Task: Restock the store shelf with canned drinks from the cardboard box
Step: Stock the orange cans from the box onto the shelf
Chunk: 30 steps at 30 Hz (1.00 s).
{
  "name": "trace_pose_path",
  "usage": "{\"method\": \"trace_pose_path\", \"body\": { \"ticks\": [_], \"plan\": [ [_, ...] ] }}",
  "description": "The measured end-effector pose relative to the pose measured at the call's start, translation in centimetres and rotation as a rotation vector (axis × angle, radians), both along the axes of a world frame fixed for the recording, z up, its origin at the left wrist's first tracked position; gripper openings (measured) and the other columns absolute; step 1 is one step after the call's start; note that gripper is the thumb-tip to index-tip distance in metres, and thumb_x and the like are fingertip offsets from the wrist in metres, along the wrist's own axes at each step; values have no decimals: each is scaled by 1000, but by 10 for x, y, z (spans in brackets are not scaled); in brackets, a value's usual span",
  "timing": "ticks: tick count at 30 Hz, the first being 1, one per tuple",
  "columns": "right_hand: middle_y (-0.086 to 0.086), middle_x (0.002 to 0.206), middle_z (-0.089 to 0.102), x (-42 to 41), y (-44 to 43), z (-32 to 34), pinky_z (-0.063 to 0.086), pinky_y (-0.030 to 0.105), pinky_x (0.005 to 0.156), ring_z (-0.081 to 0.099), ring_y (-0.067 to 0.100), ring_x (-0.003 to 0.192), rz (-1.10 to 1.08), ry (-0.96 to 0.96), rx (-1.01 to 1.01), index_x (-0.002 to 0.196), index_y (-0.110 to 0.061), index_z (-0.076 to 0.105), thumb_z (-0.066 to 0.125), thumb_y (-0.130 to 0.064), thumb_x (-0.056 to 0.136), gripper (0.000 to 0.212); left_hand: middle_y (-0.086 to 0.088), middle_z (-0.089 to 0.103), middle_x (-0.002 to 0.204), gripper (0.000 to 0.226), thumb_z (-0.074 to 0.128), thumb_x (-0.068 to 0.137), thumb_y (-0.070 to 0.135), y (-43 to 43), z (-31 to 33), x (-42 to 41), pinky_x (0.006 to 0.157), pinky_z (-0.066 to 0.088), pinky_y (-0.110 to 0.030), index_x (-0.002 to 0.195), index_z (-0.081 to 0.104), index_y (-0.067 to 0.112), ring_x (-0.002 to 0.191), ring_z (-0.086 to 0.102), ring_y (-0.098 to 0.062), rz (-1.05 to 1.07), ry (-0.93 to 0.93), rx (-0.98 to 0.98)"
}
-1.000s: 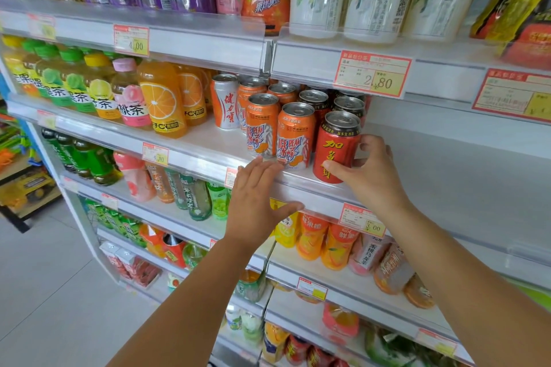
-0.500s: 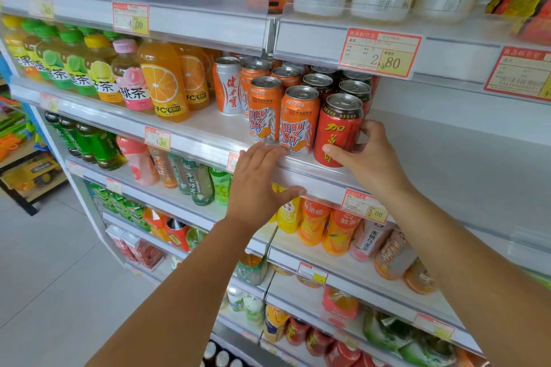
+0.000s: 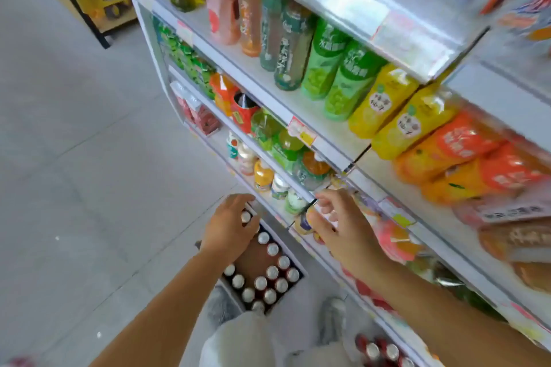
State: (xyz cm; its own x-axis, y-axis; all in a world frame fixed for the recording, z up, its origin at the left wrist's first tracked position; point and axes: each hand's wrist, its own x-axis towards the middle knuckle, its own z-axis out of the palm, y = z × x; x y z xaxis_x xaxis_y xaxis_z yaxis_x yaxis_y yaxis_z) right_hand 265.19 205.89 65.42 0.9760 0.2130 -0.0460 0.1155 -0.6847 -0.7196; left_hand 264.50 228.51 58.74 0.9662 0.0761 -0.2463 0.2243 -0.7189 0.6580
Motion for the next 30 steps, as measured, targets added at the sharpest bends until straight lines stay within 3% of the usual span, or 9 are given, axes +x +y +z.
{"method": "trace_pose_path", "body": {
  "ticks": [4, 6, 11, 15, 17, 22, 26, 30],
  "plan": [
    [-10, 118, 49, 7, 30, -131, 37, 20, 89, 50, 8, 112, 92, 350, -170, 129, -20, 52, 57, -31, 95, 36, 5, 45, 142, 46, 60, 92, 35, 34, -111, -48, 94, 46, -33, 137, 48, 29, 120, 52, -19, 87, 404, 17],
    [-7, 126, 52, 7, 42, -197, 39, 25, 96, 49, 10, 119, 106, 473, -222, 133, -20, 50, 56, -30, 95, 40, 7, 43, 142, 46, 55, 95, 36, 42, -167, -65, 94, 45, -31, 139, 44, 30, 120, 51, -17, 106, 530, 16],
    [-5, 121, 55, 8, 60, -369, 41, 26, 87, 53, 12, 109, 135, 643, -349, 131, -22, 50, 55, -35, 93, 41, 6, 46, 137, 44, 53, 94, 37, 57, -316, -74, 94, 46, -32, 136, 44, 30, 116, 52, -17, 118, 700, 28],
    [3, 112, 62, 18, 70, -495, 45, 32, 79, 58, 20, 101, 167, 641, -445, 116, -13, 58, 56, -31, 91, 31, 8, 46, 140, 53, 60, 88, 40, 58, -437, -63, 96, 47, -36, 138, 43, 35, 119, 52, -18, 150, 680, 13],
    [6, 117, 63, 25, 75, -543, 45, 35, 84, 58, 24, 106, 181, 618, -468, 113, -5, 59, 58, -29, 92, 31, 3, 46, 141, 58, 62, 89, 40, 54, -487, -50, 100, 45, -39, 141, 41, 28, 124, 47, -21, 116, 626, 32],
    [14, 132, 51, 25, 82, -651, 39, 43, 103, 46, 32, 124, 178, 476, -454, 135, -12, 47, 69, -30, 84, 58, 2, 37, 150, 73, 65, 88, 47, 42, -586, -16, 108, 36, -39, 149, 29, 28, 136, 34, -21, 63, 430, 128],
    [8, 157, 22, 19, 87, -704, 27, 39, 115, 24, 24, 144, 142, 459, -447, 151, -18, 22, 68, -33, 85, 82, 0, 38, 149, 89, 62, 84, 58, 32, -638, 1, 107, 31, -44, 153, 12, 34, 137, 35, -25, -8, 393, 318],
    [5, 156, 23, 23, 96, -732, 38, 41, 104, 41, 31, 130, 124, 364, -560, 152, -16, 16, 73, -33, 82, 92, -1, 51, 136, 101, 64, 78, 65, 30, -666, 9, 100, 31, -46, 152, 3, 37, 130, 40, -27, -67, 366, 502]
  ]
}}
